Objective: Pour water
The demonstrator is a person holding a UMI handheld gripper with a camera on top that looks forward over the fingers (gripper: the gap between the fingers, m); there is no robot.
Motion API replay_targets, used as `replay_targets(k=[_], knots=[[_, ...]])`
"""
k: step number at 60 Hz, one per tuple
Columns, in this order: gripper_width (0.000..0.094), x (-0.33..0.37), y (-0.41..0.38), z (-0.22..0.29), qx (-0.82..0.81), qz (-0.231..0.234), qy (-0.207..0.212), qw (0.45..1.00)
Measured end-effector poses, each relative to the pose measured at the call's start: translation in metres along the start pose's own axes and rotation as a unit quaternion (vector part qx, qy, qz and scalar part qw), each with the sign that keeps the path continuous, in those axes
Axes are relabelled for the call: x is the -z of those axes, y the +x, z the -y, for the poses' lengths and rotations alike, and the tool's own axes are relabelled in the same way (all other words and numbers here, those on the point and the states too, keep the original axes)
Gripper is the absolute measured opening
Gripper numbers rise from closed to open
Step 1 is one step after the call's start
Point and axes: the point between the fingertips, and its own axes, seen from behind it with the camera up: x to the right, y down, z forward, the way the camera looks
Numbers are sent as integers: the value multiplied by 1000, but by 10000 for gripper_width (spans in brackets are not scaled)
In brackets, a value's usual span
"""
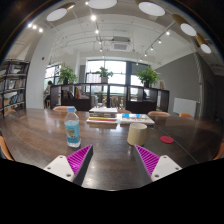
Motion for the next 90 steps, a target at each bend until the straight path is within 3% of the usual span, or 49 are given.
replay_targets(k=[12, 23, 46, 57, 66, 71, 83, 90], knots=[[821, -14, -33, -6, -7, 10, 4, 1000], [827, -38, -98, 0, -25, 48, 17, 998], [827, -136, -163, 33, -46, 71, 40, 996], [808, -176, -182, 27, -51, 86, 31, 994], [680, -191, -186, 36, -31, 89, 38, 995], [476, -194, -181, 35, -35, 80, 40, 995], [313, -192, -190, 33, -11, 91, 42, 995], [314, -192, -188, 37, -30, 99, 50, 993]])
